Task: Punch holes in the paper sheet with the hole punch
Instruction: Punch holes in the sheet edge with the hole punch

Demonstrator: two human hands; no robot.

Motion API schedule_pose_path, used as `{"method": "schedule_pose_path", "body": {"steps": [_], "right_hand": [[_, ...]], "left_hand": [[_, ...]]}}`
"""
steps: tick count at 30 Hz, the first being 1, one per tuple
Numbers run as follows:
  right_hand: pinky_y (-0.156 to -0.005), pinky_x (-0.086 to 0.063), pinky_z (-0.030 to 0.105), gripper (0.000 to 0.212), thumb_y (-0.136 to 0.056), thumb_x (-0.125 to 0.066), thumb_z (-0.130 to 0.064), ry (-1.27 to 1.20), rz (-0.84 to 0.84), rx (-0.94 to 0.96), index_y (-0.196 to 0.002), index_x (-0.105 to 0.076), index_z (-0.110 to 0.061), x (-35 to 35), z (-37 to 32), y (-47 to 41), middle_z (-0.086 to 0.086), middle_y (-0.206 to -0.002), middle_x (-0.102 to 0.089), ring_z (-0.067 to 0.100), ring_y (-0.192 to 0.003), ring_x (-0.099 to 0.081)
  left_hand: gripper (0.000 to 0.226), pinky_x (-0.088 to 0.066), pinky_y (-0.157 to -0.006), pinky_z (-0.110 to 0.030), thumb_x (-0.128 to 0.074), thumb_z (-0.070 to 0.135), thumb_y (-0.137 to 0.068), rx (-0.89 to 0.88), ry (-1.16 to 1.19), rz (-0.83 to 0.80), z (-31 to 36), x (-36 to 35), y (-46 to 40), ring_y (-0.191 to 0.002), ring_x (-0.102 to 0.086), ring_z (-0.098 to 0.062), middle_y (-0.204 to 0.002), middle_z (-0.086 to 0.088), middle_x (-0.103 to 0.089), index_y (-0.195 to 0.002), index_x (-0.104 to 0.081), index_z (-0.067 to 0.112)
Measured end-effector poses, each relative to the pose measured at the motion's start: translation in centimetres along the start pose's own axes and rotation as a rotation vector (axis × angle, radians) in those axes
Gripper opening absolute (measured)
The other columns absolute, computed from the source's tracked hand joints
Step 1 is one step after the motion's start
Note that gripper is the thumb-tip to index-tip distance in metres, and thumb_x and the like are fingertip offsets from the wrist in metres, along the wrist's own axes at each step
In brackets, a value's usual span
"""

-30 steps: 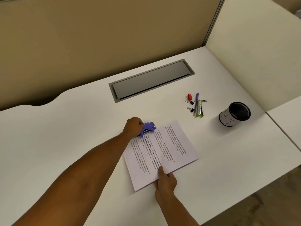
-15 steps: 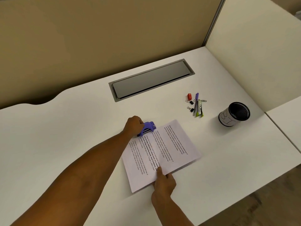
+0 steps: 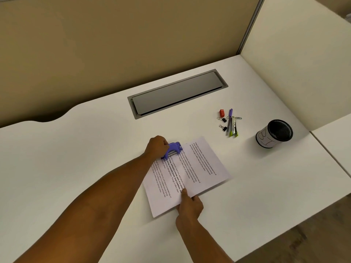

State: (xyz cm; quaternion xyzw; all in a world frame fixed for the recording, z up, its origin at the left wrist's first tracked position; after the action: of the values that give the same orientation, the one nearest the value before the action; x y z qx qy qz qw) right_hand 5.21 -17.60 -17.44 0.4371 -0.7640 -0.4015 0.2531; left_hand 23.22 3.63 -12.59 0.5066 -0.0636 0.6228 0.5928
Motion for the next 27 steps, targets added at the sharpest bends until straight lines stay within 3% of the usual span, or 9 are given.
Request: {"method": "schedule_pose_path", "body": {"steps": [7,18,23,27], "right_hand": [[-0.089,-0.059,0.05,0.015,-0.09,-0.071,-0.013,0.057,0.004,-0.023,-0.087,-0.065,-0.026,0.2,0.3,-0.4,0.005,-0.099,-0.073,0.027,-0.093,-0.07],[-0.088,-0.059,0.049,0.014,-0.091,-0.07,-0.011,0.061,-0.014,-0.05,-0.089,-0.067,-0.025,0.2,1.1,-0.5,0.005,-0.098,-0.073,0.027,-0.093,-0.071],[-0.09,-0.059,0.048,0.016,-0.091,-0.07,-0.011,0.028,-0.015,-0.058,-0.106,-0.07,-0.017,-0.1,1.5,-0.3,0.004,-0.1,-0.074,0.026,-0.095,-0.071],[-0.091,-0.058,0.049,0.014,-0.092,-0.069,-0.011,-0.008,-0.041,-0.075,-0.093,-0.068,-0.025,-0.3,1.6,-0.1,0.003,-0.102,-0.073,0.027,-0.097,-0.07]], "left_hand": [[0.027,-0.05,-0.091,-0.031,-0.062,0.019,-0.094,-0.025,-0.006,0.003,0.1,0.2,-0.2,-0.108,-0.065,-0.028,-0.118,-0.014,-0.069,-0.115,-0.068,0.004],[0.027,-0.049,-0.09,-0.03,-0.064,0.018,-0.094,-0.025,-0.005,-0.016,-0.1,0.1,-0.5,-0.109,-0.064,-0.028,-0.119,-0.014,-0.069,-0.116,-0.069,0.003],[0.027,-0.049,-0.09,-0.03,-0.063,0.018,-0.094,-0.021,-0.009,-0.029,0.0,0.0,-0.7,-0.109,-0.064,-0.028,-0.119,-0.014,-0.068,-0.116,-0.068,0.003],[0.027,-0.048,-0.087,-0.028,-0.062,0.017,-0.095,-0.043,-0.029,-0.067,0.1,-0.2,-1.0,-0.11,-0.063,-0.027,-0.121,-0.013,-0.067,-0.118,-0.066,0.005]]}}
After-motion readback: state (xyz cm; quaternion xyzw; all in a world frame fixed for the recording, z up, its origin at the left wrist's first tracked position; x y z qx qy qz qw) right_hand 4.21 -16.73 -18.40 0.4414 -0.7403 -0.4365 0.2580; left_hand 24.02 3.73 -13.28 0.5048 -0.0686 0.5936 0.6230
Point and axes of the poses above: each hand's wrist, its own y-axis away from the middle knuckle, its own x-axis out of the back of the hand, z = x × y, the point moved 9 cm from there along -y, towards the middle knuckle
